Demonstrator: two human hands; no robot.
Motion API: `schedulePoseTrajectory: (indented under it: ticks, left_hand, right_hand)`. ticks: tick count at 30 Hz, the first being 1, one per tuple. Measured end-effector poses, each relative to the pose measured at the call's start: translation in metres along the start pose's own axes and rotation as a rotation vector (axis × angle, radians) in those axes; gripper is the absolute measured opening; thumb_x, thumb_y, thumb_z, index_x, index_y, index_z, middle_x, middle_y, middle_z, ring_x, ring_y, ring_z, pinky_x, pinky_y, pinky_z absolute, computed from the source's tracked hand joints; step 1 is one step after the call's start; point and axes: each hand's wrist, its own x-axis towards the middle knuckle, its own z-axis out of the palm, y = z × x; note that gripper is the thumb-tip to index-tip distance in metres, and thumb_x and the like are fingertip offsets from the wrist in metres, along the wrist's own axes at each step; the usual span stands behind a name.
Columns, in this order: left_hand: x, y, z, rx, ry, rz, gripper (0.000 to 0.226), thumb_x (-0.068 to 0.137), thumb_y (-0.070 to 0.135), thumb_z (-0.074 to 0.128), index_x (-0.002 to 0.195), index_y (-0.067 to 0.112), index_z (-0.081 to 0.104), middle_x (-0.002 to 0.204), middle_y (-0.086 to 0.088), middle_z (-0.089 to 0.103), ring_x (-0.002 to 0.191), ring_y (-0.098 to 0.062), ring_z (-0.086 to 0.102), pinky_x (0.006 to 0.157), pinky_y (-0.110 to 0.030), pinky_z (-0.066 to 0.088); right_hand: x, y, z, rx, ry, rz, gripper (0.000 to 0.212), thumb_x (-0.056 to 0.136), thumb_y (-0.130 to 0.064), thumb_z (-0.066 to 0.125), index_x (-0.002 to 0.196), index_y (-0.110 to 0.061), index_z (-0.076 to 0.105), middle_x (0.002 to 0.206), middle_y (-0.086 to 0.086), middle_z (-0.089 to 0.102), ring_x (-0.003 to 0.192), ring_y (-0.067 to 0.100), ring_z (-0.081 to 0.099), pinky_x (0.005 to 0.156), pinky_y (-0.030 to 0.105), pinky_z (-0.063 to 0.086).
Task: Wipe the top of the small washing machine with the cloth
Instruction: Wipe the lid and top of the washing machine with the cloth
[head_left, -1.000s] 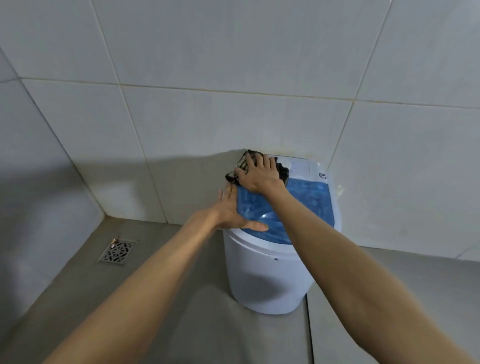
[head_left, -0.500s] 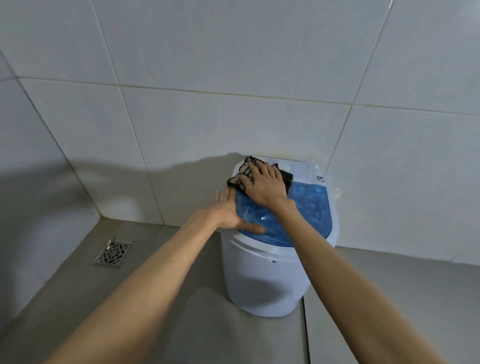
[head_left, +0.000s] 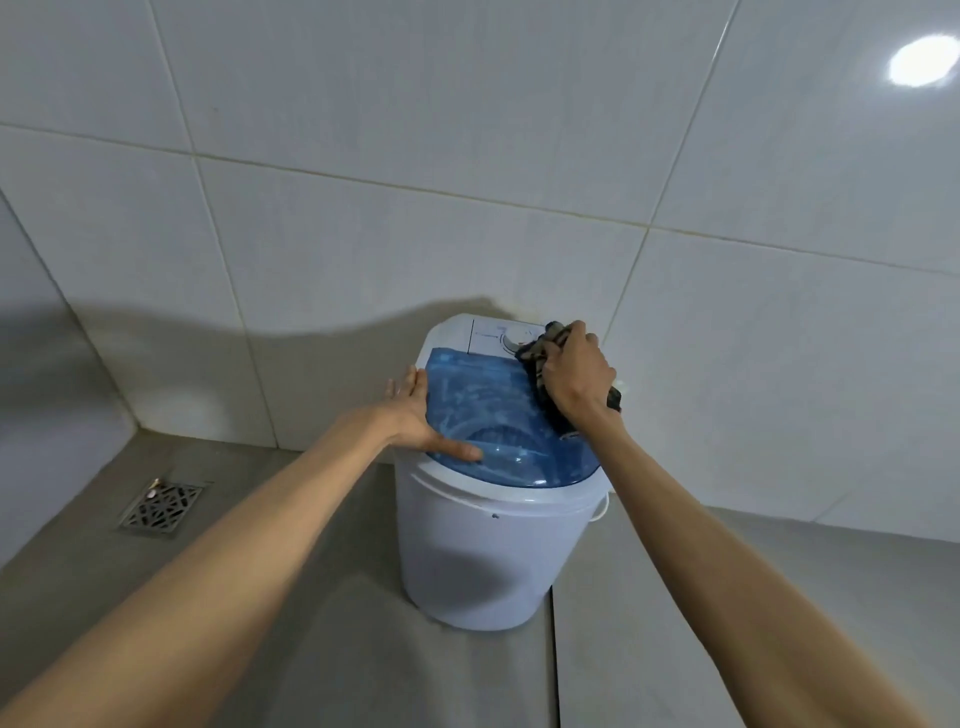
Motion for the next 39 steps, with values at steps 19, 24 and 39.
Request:
schedulePoseTrajectory:
  ticks: [19,24,39]
  left_hand:
    - [-0.009,0.002,0.000,-0.015,-0.028,-0.022,0.148,0.060,0.077,0.072,0.152,0.018,-0.027,0.160,0.000,-0.031,0.148,-0.029,-0.026,0.122,-0.049,-0.001]
    - [-0.011,0.003,0.000,-0.025,-0.038,-0.019,0.146,0.062,0.076,0.071,0.151,0.018,-0.028,0.159,0.000,-0.034,0.147,-0.028,-0.028,0.120,-0.049,-0.003]
    - [-0.010,0.004,-0.003,0.006,-0.032,-0.050,0.147,0.060,0.077,0.071,0.152,0.018,-0.027,0.161,0.000,-0.029,0.148,-0.029,-0.026,0.121,-0.049,-0.003]
  right_hand:
    - [0.044,-0.072,0.042,-0.851,-0.283,-0.116,0.031,0.090,-0.020,0.054,0.118,-0.006,0.058,0.113,0.016,0.057,0.100,0.026,0.056,0.041,0.033,0.039]
    - [0.048,-0.085,0.050,-0.923,-0.303,-0.036,0.034,0.085,-0.012,0.061,0.118,-0.001,0.061,0.116,0.012,0.059,0.107,0.025,0.052,0.033,0.035,0.041]
    - [0.050,0.004,0.019,-0.244,-0.312,-0.635,0.050,0.099,-0.014,0.044,0.147,-0.028,0.041,0.157,-0.004,0.030,0.137,0.026,0.039,0.098,0.041,0.046]
